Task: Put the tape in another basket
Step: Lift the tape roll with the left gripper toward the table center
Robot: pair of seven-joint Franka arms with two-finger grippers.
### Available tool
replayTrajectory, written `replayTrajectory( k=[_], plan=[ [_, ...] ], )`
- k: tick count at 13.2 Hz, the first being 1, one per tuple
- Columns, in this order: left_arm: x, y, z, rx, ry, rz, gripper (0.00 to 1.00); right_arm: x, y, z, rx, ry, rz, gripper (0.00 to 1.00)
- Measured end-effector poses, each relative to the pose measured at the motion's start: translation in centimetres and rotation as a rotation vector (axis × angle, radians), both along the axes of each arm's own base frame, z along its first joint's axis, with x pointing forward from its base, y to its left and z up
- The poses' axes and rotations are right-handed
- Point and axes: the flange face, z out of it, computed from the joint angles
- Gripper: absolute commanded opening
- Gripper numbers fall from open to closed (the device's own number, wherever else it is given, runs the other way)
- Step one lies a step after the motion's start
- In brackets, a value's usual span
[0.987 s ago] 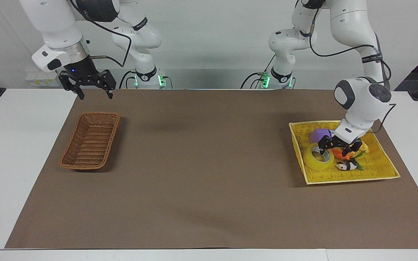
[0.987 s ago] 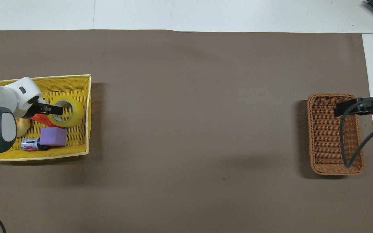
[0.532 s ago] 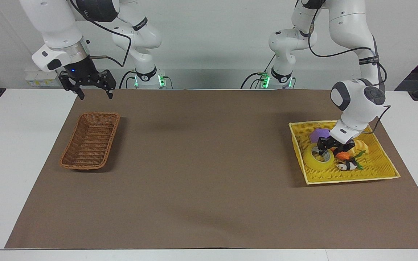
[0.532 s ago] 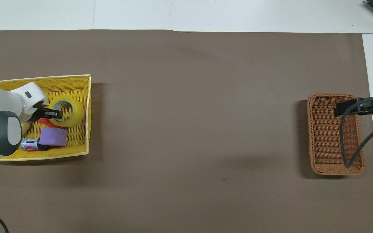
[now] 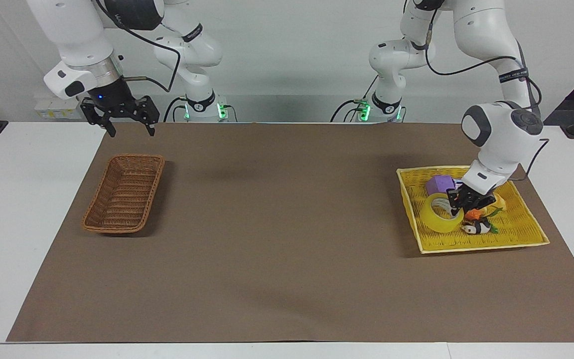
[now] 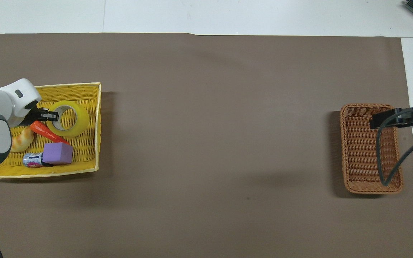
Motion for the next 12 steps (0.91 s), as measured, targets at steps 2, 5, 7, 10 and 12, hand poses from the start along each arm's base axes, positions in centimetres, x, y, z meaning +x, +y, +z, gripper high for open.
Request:
replayTrajectory(
  k=[2,5,7,10,12],
  plan=[
    [0.0,-0.8,3.2,-0.006,-0.014,0.000,0.00,0.0,0.0,0.0,0.000,0.000,0.000,1.00],
    [-0.7,-4.6,6.2,-0.046,-0.039,0.007,0.00,0.0,0.0,0.0,0.000,0.000,0.000,1.00],
    [-1.1,-8.0,6.9,-0.081,-0.045,0.009,0.00,0.0,0.0,0.0,0.000,0.000,0.000,1.00],
    [-1.6,-12.9,7.4,-0.150,-0.047,0.057,0.00,0.0,0.0,0.0,0.000,0.000,0.000,1.00],
    [-1.9,-15.7,7.7,-0.210,-0.057,0.088,0.00,0.0,0.0,0.0,0.000,0.000,0.000,1.00]
  ],
)
